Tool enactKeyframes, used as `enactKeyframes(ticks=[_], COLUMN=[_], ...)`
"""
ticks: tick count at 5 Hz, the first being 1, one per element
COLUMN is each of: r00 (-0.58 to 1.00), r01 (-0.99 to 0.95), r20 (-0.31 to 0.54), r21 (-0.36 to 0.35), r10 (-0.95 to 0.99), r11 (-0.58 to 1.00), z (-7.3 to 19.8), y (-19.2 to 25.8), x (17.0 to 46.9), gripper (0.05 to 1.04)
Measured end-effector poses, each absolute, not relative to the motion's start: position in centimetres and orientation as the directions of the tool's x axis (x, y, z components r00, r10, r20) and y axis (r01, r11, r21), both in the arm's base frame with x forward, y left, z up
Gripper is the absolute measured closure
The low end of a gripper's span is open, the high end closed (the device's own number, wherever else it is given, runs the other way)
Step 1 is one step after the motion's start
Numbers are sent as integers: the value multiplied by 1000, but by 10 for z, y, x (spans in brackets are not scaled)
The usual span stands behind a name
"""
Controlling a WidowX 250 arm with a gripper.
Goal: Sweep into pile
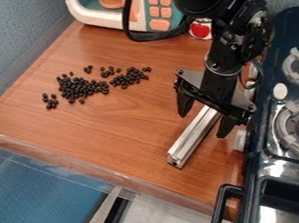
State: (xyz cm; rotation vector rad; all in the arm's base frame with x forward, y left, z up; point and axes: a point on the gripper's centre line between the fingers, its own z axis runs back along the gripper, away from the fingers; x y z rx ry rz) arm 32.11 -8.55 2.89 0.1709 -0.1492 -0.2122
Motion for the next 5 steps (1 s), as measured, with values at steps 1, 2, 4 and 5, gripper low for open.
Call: enactKeyframes(ticks=[1,2,4,5], r00=[970,967,967,971], r01=[204,236,254,235], r20=[94,54,2,24], r21=[184,159,77,86], r10=[-223,-247,-255,-238], r11=[962,959,964,968], z=[18,17,22,39], y=[-85,-80,-66,-60], x=[317,313,303,309], gripper=[134,432,715,715])
